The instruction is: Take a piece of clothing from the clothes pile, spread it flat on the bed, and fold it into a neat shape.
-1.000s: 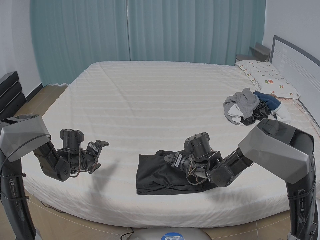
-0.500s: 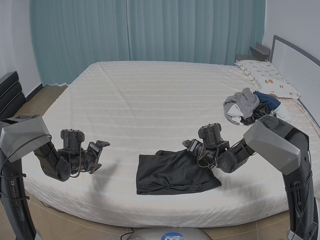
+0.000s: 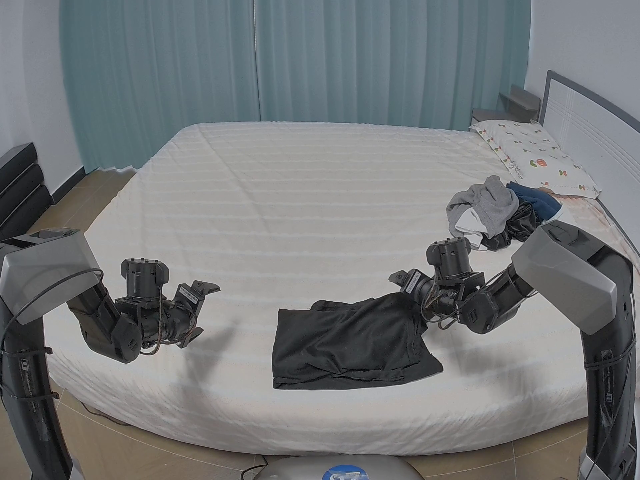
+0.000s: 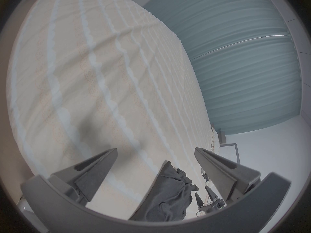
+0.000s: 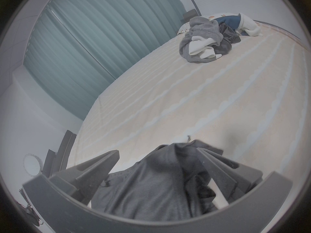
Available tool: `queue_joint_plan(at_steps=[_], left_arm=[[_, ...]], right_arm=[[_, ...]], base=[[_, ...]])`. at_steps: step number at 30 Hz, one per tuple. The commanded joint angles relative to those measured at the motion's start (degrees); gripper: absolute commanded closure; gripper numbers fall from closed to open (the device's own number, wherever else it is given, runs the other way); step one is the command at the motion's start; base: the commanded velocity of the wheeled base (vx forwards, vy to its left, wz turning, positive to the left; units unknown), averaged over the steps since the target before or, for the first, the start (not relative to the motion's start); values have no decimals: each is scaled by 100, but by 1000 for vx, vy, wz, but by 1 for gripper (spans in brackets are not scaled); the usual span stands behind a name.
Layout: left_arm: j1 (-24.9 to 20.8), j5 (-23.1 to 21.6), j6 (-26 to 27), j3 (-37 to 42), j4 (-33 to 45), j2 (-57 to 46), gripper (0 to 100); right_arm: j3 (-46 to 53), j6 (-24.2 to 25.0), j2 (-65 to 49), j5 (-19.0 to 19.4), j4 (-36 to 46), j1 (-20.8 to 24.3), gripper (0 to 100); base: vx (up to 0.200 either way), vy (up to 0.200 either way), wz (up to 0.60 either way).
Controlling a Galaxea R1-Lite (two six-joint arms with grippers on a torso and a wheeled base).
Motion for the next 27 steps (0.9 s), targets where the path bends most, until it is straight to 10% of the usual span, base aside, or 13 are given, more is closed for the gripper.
queue_joint_plan(at_steps=[1,13,14,27], left_arm=[[-1,10,0,1,-3,8,0],[-1,10,0,-7,-3,17,0],[-1,10,0,-7,-3,17,0],[-1,10,0,-7,-3,17,0]], right_arm=[[178,-173,-61,268,-7,-120,0],[-165,-226,467,576,-385,-120,0],[-226,-226,510,576,-376,-120,100],[-165,-182,502,532,-490,-454,100]], base=[[0,0,0],[0,0,0],[0,0,0],[0,0,0]])
